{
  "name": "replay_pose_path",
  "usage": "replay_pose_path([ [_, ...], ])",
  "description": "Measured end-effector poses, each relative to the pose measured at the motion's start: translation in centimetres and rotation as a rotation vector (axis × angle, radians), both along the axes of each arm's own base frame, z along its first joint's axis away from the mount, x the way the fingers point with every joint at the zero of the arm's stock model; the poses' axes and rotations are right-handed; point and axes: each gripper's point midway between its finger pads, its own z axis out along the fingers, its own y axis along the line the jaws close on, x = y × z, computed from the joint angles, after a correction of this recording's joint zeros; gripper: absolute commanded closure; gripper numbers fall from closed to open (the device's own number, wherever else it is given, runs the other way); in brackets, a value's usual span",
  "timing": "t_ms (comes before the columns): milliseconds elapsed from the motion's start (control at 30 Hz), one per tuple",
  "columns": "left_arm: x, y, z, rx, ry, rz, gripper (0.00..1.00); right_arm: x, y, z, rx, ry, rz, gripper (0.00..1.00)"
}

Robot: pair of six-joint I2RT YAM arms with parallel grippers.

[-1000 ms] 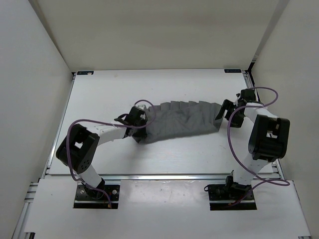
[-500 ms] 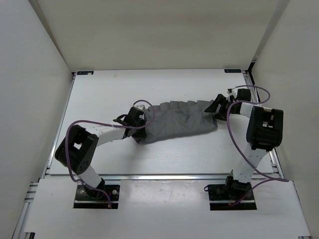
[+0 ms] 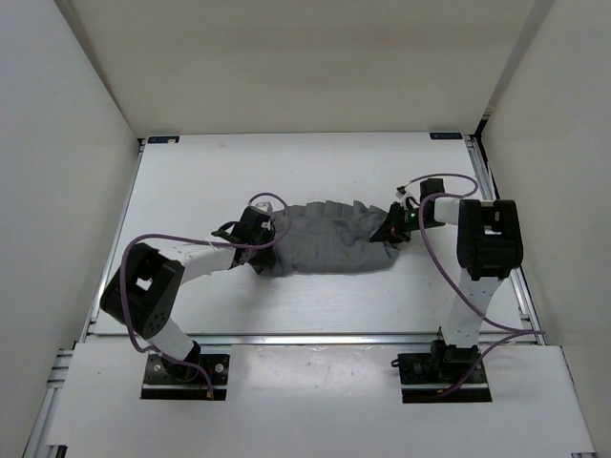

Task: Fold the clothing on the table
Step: Fold the skirt

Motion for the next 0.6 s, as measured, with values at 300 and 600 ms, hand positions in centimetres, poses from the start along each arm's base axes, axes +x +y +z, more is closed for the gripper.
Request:
replay_pose_path([
  [300,0.0,0.2,0.1,0.007,-0.005,-0.004,0.97,-1.5,-3.5,0.9,-0.195,0.015,-0.104,1.0],
  [600,2.0,-0.3,5.7,-0.054,-0.12,0.002,0.99,-4.0,-5.1,1.9,-0.329,0.018,-0.179,1.0],
])
